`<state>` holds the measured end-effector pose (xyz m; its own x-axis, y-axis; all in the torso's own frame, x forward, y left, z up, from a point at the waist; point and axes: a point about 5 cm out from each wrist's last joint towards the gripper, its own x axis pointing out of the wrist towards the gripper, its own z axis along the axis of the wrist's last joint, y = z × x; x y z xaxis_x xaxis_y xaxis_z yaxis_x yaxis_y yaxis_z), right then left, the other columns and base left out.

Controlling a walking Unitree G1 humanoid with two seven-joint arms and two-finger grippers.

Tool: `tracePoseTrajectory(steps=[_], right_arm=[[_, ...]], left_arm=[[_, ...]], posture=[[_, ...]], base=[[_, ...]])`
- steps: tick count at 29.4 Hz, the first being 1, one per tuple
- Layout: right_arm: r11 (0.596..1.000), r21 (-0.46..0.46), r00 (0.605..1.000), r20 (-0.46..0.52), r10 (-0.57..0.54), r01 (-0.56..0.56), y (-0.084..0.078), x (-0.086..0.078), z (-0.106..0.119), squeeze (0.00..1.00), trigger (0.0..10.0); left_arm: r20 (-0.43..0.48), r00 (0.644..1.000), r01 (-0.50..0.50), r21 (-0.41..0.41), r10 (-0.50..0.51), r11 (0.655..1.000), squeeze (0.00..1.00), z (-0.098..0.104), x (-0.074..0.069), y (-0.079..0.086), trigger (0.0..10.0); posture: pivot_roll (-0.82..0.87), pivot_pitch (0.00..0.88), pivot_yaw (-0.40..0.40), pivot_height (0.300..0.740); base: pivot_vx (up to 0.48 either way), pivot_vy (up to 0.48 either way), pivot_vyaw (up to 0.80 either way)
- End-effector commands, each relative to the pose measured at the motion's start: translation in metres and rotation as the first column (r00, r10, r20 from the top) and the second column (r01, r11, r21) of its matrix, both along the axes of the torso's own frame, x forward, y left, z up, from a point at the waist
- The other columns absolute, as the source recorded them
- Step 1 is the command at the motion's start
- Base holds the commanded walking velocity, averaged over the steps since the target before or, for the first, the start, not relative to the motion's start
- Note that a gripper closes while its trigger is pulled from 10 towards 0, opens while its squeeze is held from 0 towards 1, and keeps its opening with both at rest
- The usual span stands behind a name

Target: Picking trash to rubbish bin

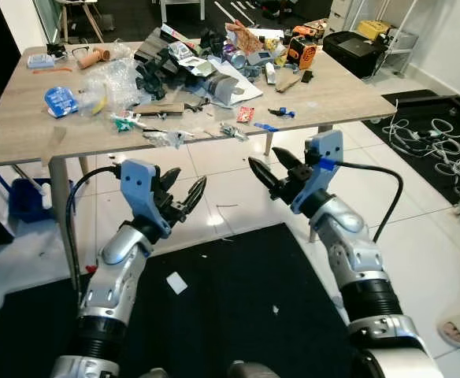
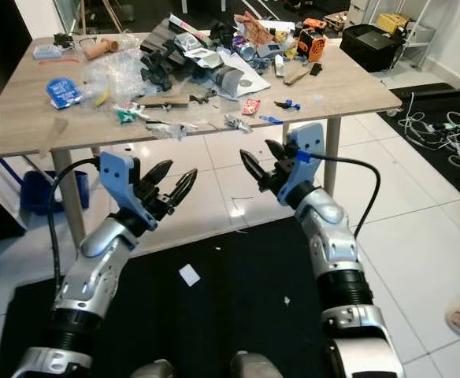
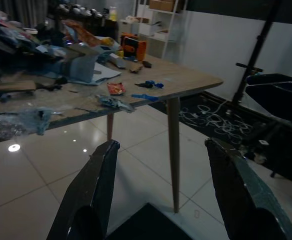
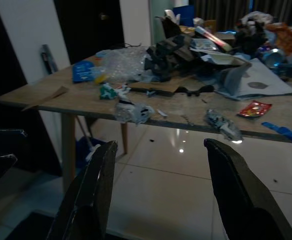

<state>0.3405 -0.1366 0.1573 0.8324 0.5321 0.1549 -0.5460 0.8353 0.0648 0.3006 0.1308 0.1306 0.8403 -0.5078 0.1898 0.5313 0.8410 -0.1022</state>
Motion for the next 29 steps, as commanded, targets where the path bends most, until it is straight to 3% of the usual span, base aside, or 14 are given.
tracePoseTrajectory(steps=[1, 11, 26, 29], right_arm=[[1.0, 0.006, 1.0, -0.012, -0.01, 0.01, -0.0028, 0.0013, -0.0002, 0.0, 10.0], [1.0, 0.005, 1.0, -0.013, -0.009, 0.01, -0.0028, 0.0015, -0.0001, 0.0, 10.0], [1.0, -0.014, 1.0, -0.009, 0.0, 0.0, -0.002, 0.0013, 0.0001, 0.0, 10.0], [0.999, -0.031, 1.0, 0.001, 0.015, -0.015, -0.0008, 0.0005, 0.0006, 0.0, 10.0]], left_arm=[[-0.013, 1.0, -0.001, -0.006, 0.001, 1.0, 0.0, -0.0015, 0.0005, -0.0003, 10.0], [-0.014, 1.0, 0.0, -0.005, 0.0, 1.0, 0.0, -0.001, 0.0007, -0.0003, 10.0], [-0.006, 1.0, 0.013, -0.006, -0.013, 1.0, 0.0, -0.0004, 0.0003, -0.0008, 10.0], [-0.004, 1.0, 0.015, -0.005, -0.015, 1.0, 0.0, -0.0003, 0.0003, -0.0009, 10.0]], posture=[[-0.12, 0.0, -0.037, 0.74], [-0.12, 0.0, -0.037, 0.74], [-0.12, 0.0, -0.037, 0.74], [-0.12, 0.0, -0.037, 0.74]], base=[[0.0, 0.0, 0.0], [0.0, 0.0, 0.0], [0.331, 0.0, 0.0], [0.372, 0.0, 0.79]])
